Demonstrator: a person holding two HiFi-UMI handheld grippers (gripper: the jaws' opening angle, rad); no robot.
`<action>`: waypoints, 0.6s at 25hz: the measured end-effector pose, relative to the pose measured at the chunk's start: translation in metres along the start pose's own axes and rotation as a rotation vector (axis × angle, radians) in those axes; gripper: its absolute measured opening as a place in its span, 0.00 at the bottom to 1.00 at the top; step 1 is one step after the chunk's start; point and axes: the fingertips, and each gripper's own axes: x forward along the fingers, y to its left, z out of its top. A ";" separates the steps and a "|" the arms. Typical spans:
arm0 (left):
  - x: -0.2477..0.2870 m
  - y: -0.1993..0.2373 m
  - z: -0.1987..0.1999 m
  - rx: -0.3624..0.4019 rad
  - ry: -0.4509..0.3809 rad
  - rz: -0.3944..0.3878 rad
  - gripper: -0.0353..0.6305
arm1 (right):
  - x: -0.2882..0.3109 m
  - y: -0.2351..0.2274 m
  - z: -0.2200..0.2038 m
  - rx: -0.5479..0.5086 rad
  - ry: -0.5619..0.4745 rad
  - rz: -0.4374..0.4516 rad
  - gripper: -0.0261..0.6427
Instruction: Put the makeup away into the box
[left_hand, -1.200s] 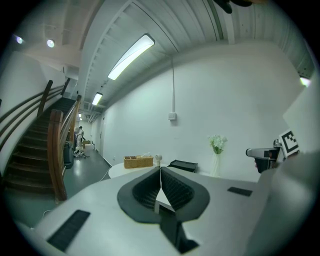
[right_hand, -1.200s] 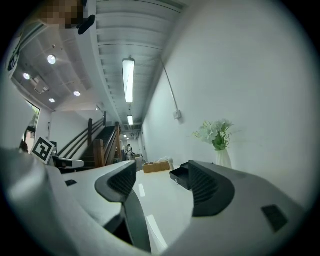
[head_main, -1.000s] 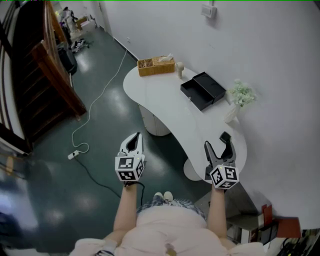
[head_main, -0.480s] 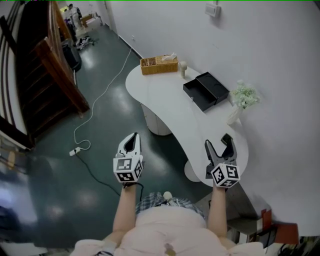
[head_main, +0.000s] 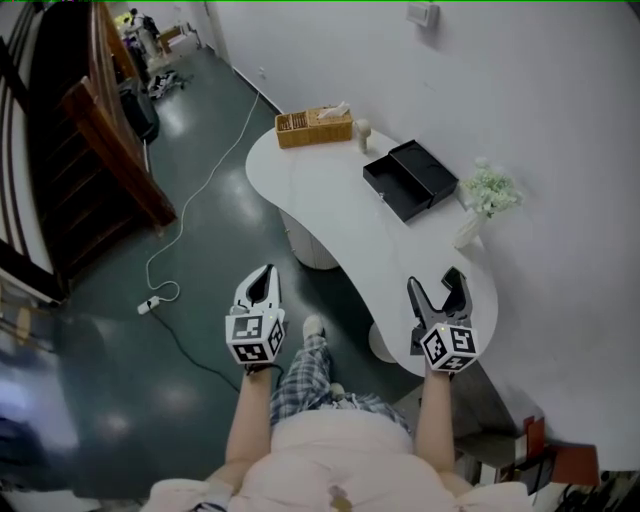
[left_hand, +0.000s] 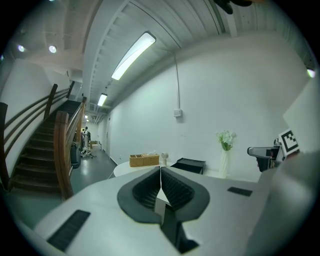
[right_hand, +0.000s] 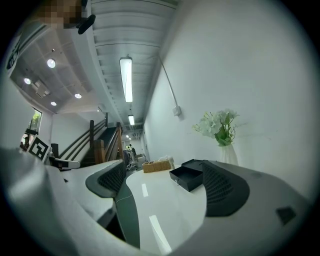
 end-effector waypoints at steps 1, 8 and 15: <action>0.006 -0.001 -0.001 0.004 0.002 -0.008 0.09 | 0.003 -0.003 -0.001 0.000 0.000 -0.006 0.76; 0.062 0.007 0.008 0.021 0.008 -0.063 0.09 | 0.041 -0.020 0.000 0.007 -0.006 -0.059 0.76; 0.148 0.012 0.015 0.018 0.012 -0.173 0.09 | 0.086 -0.037 -0.001 -0.005 -0.009 -0.161 0.76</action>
